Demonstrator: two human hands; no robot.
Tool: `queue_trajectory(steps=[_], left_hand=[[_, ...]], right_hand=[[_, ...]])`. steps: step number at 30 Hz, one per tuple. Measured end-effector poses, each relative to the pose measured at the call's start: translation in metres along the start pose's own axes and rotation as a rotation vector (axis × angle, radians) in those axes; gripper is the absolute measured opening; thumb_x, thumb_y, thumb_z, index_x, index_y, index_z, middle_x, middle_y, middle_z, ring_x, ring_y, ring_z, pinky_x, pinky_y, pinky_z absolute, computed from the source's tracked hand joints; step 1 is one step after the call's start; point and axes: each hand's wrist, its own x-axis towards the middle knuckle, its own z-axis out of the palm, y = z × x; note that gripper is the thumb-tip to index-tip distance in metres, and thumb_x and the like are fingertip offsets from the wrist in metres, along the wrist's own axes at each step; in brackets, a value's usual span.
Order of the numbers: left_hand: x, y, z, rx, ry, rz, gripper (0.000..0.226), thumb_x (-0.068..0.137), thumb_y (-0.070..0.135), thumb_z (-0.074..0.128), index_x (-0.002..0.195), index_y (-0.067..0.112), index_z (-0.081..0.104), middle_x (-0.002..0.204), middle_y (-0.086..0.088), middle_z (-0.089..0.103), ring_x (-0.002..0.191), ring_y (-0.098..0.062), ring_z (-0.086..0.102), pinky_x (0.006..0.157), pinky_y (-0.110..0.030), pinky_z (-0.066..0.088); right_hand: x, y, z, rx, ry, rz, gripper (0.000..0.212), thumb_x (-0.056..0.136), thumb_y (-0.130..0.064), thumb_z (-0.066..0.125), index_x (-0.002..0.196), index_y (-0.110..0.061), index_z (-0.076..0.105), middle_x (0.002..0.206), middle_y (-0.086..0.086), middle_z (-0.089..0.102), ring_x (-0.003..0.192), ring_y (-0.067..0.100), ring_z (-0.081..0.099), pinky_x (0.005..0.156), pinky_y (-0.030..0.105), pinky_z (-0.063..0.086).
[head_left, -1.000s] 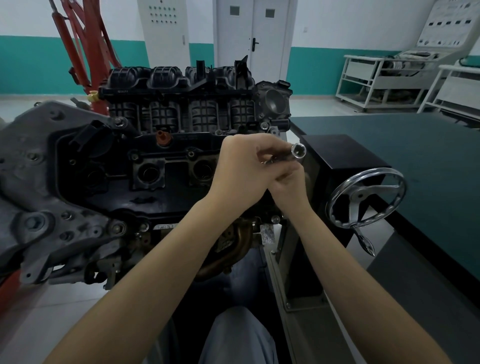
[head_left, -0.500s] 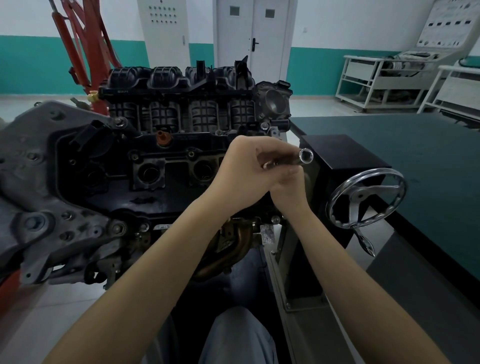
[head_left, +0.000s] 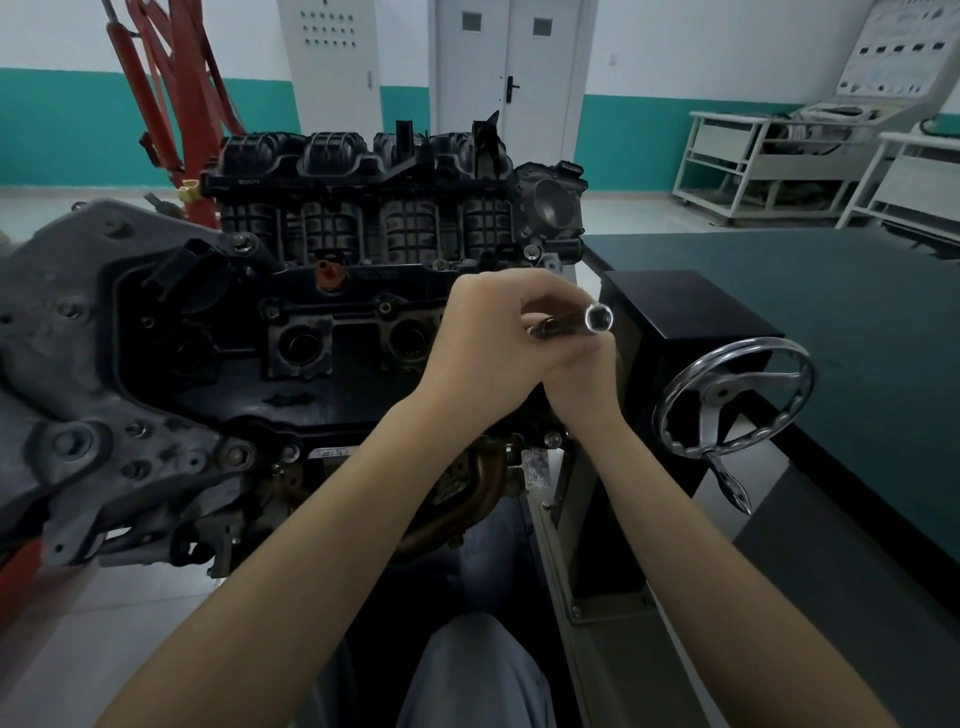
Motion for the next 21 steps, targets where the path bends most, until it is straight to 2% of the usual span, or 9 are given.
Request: queue_trajectory(steps=[2, 4, 7, 9, 12, 15, 18, 21], left_hand=[[0.000, 0.001, 0.001, 0.018, 0.045, -0.008, 0.017, 0.072, 0.004, 0.080, 0.088, 0.010, 0.076, 0.082, 0.006, 0.072, 0.081, -0.006, 0.069, 0.080, -0.028, 0.056], [0.000, 0.002, 0.000, -0.012, 0.014, -0.021, 0.019, 0.074, 0.003, 0.079, 0.091, 0.010, 0.076, 0.084, 0.006, 0.072, 0.083, -0.006, 0.069, 0.083, -0.030, 0.056], [0.000, 0.003, -0.001, -0.059, -0.112, -0.019, 0.030, 0.076, -0.003, 0.076, 0.098, 0.016, 0.074, 0.088, 0.003, 0.073, 0.088, -0.009, 0.070, 0.087, -0.032, 0.056], [0.001, 0.002, -0.001, -0.064, -0.120, -0.028, 0.033, 0.075, -0.004, 0.076, 0.099, 0.018, 0.073, 0.089, 0.002, 0.072, 0.089, -0.010, 0.070, 0.087, -0.029, 0.055], [0.001, 0.001, 0.002, 0.071, 0.003, -0.005, 0.022, 0.072, 0.002, 0.080, 0.092, 0.013, 0.076, 0.085, 0.006, 0.072, 0.084, -0.003, 0.067, 0.082, -0.017, 0.053], [0.000, 0.002, 0.002, 0.058, 0.032, 0.001, 0.020, 0.075, 0.002, 0.078, 0.092, 0.011, 0.077, 0.083, 0.009, 0.071, 0.083, -0.002, 0.068, 0.083, -0.020, 0.054], [0.000, 0.001, -0.001, -0.049, -0.016, -0.007, 0.026, 0.076, -0.005, 0.075, 0.098, 0.008, 0.074, 0.084, 0.013, 0.067, 0.086, 0.000, 0.067, 0.085, -0.019, 0.054], [0.000, 0.001, -0.001, -0.044, -0.054, -0.005, 0.026, 0.074, -0.005, 0.076, 0.096, 0.008, 0.075, 0.088, 0.004, 0.071, 0.088, -0.006, 0.069, 0.085, -0.023, 0.055]], right_hand=[[0.000, -0.002, 0.000, 0.033, -0.002, -0.004, 0.029, 0.075, -0.011, 0.059, 0.084, -0.039, 0.062, 0.080, -0.030, 0.067, 0.079, -0.008, 0.064, 0.070, 0.010, 0.048], [0.000, -0.004, 0.000, 0.043, -0.013, -0.002, 0.028, 0.077, -0.010, 0.059, 0.083, -0.037, 0.061, 0.080, -0.027, 0.067, 0.078, -0.005, 0.063, 0.069, 0.014, 0.049], [-0.001, -0.007, 0.002, 0.016, -0.046, 0.016, 0.014, 0.077, -0.025, 0.054, 0.079, -0.039, 0.054, 0.077, -0.034, 0.063, 0.075, -0.014, 0.059, 0.065, 0.006, 0.044], [0.000, -0.009, 0.003, -0.015, -0.022, 0.018, 0.011, 0.076, -0.032, 0.051, 0.071, -0.041, 0.055, 0.072, -0.037, 0.061, 0.069, -0.016, 0.056, 0.061, 0.004, 0.042], [0.002, -0.005, 0.003, -0.021, -0.012, 0.021, 0.044, 0.078, -0.013, 0.055, 0.072, -0.056, 0.064, 0.072, -0.038, 0.062, 0.070, -0.015, 0.059, 0.063, 0.004, 0.043], [0.000, -0.001, 0.001, 0.026, -0.029, 0.027, 0.032, 0.077, -0.012, 0.059, 0.075, -0.044, 0.063, 0.077, -0.033, 0.065, 0.075, -0.011, 0.061, 0.066, 0.007, 0.044], [-0.001, -0.001, 0.001, 0.026, -0.018, 0.043, 0.037, 0.078, -0.003, 0.058, 0.079, -0.040, 0.058, 0.078, -0.033, 0.065, 0.076, -0.012, 0.061, 0.068, 0.007, 0.045], [-0.001, -0.011, 0.003, 0.005, -0.025, 0.035, 0.019, 0.075, -0.027, 0.053, 0.071, -0.044, 0.059, 0.073, -0.039, 0.062, 0.073, -0.018, 0.058, 0.065, 0.002, 0.043]])
